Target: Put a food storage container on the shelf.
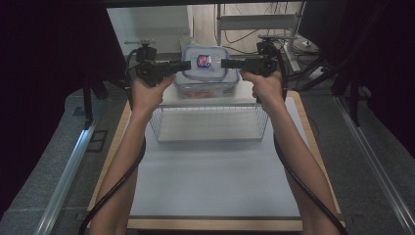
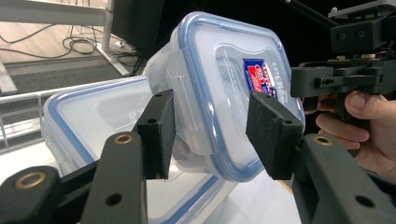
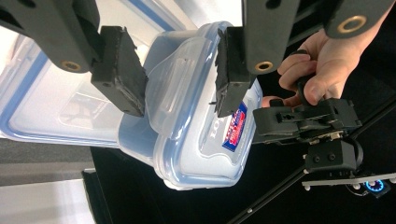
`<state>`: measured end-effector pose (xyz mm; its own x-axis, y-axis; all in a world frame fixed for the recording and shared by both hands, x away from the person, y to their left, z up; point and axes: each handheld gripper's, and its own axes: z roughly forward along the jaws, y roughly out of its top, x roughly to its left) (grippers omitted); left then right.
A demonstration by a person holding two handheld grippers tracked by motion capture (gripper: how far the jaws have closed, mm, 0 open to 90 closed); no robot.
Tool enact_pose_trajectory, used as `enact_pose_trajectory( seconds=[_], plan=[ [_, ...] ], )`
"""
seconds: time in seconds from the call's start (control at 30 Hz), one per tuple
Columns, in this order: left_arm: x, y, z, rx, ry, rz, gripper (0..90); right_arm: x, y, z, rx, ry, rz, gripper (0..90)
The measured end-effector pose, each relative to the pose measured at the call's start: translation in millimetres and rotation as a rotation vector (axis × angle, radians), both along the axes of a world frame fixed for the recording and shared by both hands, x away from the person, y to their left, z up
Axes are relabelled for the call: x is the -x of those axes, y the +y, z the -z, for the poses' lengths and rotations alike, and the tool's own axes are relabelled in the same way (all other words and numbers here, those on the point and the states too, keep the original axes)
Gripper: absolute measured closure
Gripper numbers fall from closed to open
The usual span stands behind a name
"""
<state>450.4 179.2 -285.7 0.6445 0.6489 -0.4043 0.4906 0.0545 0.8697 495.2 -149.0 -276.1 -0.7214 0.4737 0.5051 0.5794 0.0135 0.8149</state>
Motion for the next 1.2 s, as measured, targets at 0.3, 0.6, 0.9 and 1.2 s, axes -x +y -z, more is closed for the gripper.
enact_pose_trajectory(
  seconds=[0.3,0.6,0.9,1.2],
  plan=[
    [-4.5,-5.7,4.6,0.029,0.035,-0.006,42.9,-4.1,5.0,-3.6,0.036,-0.048,0.058,49.3],
    [4.9,-3.4,-3.8,-0.003,-0.028,-0.042,38.2,-4.0,8.2,-4.5,0.092,-0.134,0.124,45.0],
    [28.0,3.2,-4.0,-0.072,-0.113,-0.033,45.0,20.6,-6.5,-17.9,0.182,-0.259,0.148,78.9],
    [62.5,-0.5,15.9,-0.142,-0.175,-0.024,25.3,59.9,7.7,5.0,0.303,-0.327,0.035,89.6]
  ],
)
